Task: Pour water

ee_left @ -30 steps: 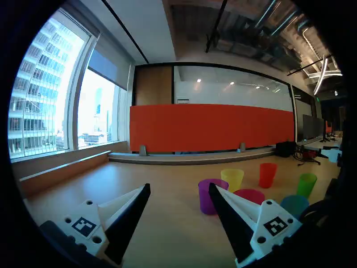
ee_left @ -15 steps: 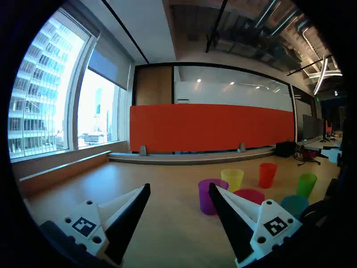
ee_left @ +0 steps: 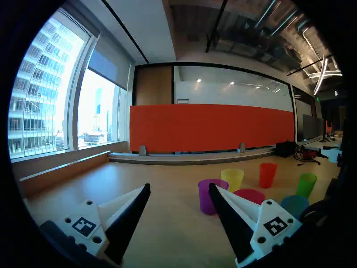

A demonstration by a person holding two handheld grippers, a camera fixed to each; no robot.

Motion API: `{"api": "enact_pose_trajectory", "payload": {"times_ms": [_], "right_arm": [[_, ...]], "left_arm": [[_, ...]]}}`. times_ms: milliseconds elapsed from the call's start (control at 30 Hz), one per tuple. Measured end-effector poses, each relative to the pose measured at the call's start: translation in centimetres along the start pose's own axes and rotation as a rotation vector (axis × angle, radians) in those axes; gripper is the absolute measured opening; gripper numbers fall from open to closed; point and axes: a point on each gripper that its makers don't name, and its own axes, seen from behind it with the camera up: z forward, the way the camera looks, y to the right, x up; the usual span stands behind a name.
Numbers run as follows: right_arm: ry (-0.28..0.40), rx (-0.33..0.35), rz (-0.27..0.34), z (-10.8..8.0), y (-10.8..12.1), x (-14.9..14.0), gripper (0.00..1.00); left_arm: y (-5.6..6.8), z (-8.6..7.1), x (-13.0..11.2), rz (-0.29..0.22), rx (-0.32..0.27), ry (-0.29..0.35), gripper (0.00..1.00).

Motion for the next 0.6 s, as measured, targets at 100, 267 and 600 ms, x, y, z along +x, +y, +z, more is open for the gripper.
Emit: {"api": "enact_pose_trajectory", "payload": {"times_ms": [100,267,600], "right_arm": [[0.0,0.0,0.0,-0.01,-0.01,0.0,1.0],[0.0,0.0,0.0,-0.07,0.01,0.04,1.0],[0.0,0.0,0.001,-0.03,0.0,-0.1,1.0]], "left_arm": [[-0.02,0.0,-0.01,0.0,0.0,0.0,0.97],[-0.02,0.01,-0.08,0.0,0.0,0.0,0.97],[-0.02,-0.02,-0.17,-0.002,0.0,-0.001,0.97]]}}
